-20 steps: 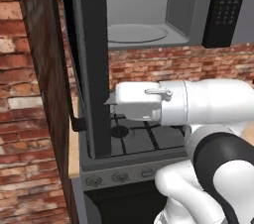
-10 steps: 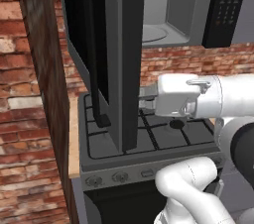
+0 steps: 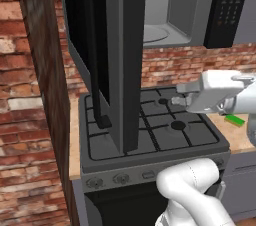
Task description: Place the sponge inside the microwave to prepare for sanitizing.
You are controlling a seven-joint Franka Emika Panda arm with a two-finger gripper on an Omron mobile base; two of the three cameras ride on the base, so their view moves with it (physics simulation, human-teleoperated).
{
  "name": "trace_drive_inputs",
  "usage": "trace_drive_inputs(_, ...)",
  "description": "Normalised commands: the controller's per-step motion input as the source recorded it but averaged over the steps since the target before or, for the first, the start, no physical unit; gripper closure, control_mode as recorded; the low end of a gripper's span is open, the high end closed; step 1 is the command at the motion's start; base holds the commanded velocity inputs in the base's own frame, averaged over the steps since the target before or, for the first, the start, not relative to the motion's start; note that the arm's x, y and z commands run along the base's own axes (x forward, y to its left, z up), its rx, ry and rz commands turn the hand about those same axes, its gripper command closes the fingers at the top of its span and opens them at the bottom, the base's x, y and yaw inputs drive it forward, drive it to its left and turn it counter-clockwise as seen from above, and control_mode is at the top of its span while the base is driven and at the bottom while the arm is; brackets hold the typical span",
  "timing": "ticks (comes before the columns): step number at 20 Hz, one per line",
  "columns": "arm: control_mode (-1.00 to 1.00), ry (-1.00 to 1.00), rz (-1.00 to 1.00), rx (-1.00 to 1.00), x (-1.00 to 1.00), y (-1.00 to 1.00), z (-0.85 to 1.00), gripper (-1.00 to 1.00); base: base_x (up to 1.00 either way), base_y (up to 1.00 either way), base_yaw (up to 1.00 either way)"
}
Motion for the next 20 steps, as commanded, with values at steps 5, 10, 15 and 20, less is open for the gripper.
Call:
trace_drive_inputs(5,-1.0,0.0,-0.03,0.0,0.04,-0.62,0.01,-1.0,0.0,0.0,0.0)
trace_drive_inputs(10,-1.0,-0.02,-0.06,-0.04,0.06,-0.59,0.0,-1.0,0.0,0.0,0.0)
trace_drive_inputs(15,-1.0,-0.01,-0.11,-0.08,0.07,-0.55,0.0,-1.0,0.0,0.0,0.0)
trace_drive_inputs(20,-1.0,0.0,-0.12,-0.2,0.12,-0.54,-0.01,-1.0,0.0,0.0,0.0)
